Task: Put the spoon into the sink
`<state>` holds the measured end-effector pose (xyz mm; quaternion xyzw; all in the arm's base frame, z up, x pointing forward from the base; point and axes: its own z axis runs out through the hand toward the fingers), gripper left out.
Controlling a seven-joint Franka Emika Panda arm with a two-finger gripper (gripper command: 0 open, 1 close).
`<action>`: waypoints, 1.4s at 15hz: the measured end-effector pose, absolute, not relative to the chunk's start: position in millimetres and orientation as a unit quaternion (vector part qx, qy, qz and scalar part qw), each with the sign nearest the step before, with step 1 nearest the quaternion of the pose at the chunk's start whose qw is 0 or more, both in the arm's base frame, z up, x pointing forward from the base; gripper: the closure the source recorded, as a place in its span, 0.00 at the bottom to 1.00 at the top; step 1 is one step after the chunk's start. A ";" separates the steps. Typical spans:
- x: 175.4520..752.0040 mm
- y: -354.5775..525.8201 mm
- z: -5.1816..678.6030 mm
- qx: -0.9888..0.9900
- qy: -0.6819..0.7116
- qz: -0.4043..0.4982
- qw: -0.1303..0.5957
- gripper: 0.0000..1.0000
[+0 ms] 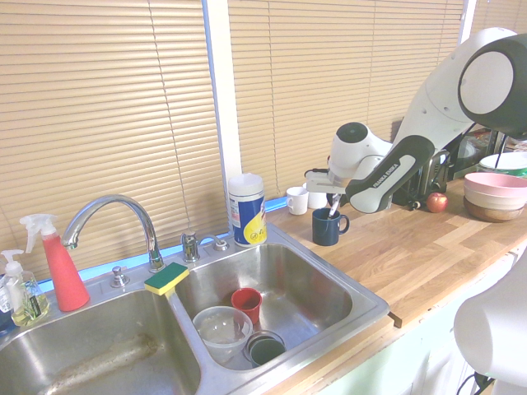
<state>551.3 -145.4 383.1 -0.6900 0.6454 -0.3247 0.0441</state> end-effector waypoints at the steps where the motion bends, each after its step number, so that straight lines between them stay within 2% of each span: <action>1: 551.7 -145.5 383.7 -0.690 0.645 -0.325 0.044 1.00; 13: 558.4 -142.9 395.2 -0.689 0.640 -0.334 0.059 1.00; 21: 545.4 -153.6 465.9 -0.661 0.647 -0.361 0.122 1.00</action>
